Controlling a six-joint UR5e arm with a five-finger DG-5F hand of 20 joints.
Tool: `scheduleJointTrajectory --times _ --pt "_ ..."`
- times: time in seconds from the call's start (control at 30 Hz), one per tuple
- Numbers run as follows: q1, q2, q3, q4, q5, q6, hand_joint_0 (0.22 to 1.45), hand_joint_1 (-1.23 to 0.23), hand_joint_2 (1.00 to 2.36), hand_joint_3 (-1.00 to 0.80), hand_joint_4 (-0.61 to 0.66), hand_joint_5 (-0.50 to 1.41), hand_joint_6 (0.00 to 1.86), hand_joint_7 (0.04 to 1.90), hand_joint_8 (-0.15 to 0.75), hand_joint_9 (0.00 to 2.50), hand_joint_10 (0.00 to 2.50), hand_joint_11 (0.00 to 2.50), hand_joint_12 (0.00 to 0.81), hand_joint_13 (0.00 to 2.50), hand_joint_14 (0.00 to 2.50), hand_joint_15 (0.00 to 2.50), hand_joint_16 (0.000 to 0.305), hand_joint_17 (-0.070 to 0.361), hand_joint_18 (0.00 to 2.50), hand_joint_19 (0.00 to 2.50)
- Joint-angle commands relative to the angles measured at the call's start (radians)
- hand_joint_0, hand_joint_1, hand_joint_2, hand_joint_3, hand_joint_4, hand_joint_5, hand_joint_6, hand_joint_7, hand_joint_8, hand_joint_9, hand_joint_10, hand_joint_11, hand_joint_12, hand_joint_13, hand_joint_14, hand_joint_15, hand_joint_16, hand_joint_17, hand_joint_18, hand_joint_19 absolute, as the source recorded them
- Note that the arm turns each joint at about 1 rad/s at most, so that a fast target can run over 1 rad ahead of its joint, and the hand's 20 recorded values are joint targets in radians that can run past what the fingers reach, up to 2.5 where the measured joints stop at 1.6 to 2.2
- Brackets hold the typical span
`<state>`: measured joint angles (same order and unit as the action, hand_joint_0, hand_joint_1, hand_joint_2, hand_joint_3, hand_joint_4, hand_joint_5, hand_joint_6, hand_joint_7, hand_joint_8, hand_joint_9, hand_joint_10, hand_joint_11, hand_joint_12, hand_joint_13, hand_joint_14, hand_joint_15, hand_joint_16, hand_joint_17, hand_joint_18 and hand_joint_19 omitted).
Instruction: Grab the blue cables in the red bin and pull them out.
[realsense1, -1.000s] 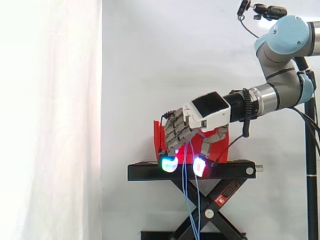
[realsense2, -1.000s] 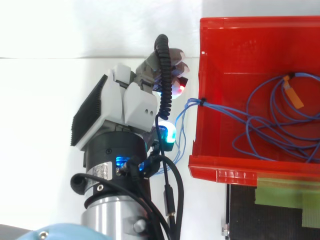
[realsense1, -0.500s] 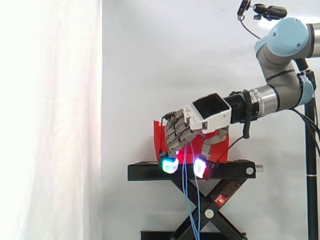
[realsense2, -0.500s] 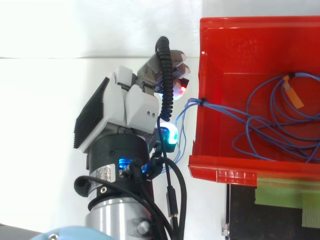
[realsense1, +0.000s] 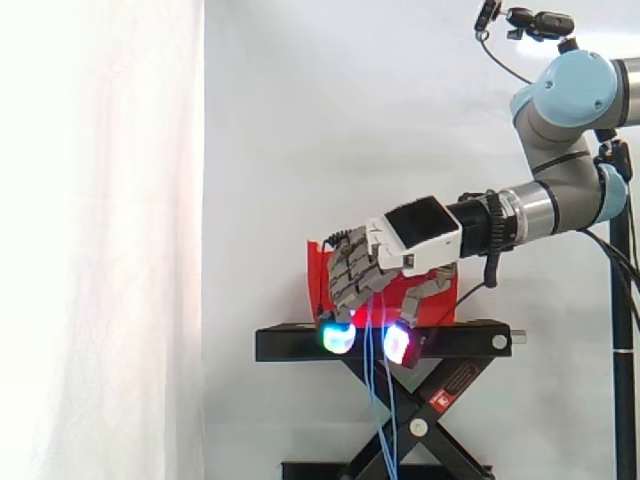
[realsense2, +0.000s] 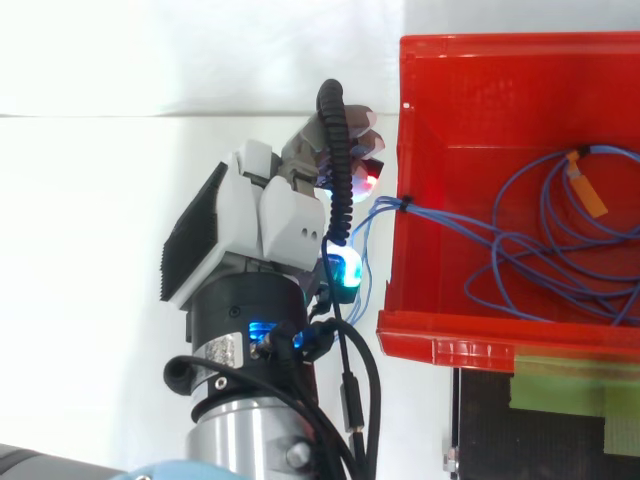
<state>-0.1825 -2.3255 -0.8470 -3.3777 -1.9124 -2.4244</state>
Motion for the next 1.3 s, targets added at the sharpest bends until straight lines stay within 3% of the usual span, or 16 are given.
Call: scheduleJointTrajectory --times 0.0,0.57,0.87,1.27 --pt "-0.003 0.000 -0.003 0.011 -0.008 0.000 0.79 -0.89 1.00 -1.00 0.22 0.71 0.00 0.67 0.291 0.80 0.02 1.12 0.381 0.75 0.02 0.70 0.050 0.113 0.56 0.60" --pt "-0.006 0.000 -0.001 0.014 -0.008 0.000 0.79 -0.89 1.00 -1.00 0.21 0.76 0.00 0.77 0.290 0.80 0.02 1.12 0.383 0.76 0.02 0.70 0.050 0.113 0.57 0.59" --pt "-0.006 0.000 -0.003 0.064 -0.008 0.001 0.79 -0.89 1.00 -1.00 0.18 0.77 0.13 0.74 0.288 0.81 0.02 1.12 0.381 0.76 0.02 0.71 0.050 0.112 0.57 0.60" --pt "-0.006 0.000 -0.004 0.078 -0.008 0.003 0.80 -0.89 1.00 -1.00 0.15 0.81 0.05 0.78 0.281 0.82 0.02 1.12 0.376 0.76 0.02 0.71 0.049 0.111 0.57 0.60"
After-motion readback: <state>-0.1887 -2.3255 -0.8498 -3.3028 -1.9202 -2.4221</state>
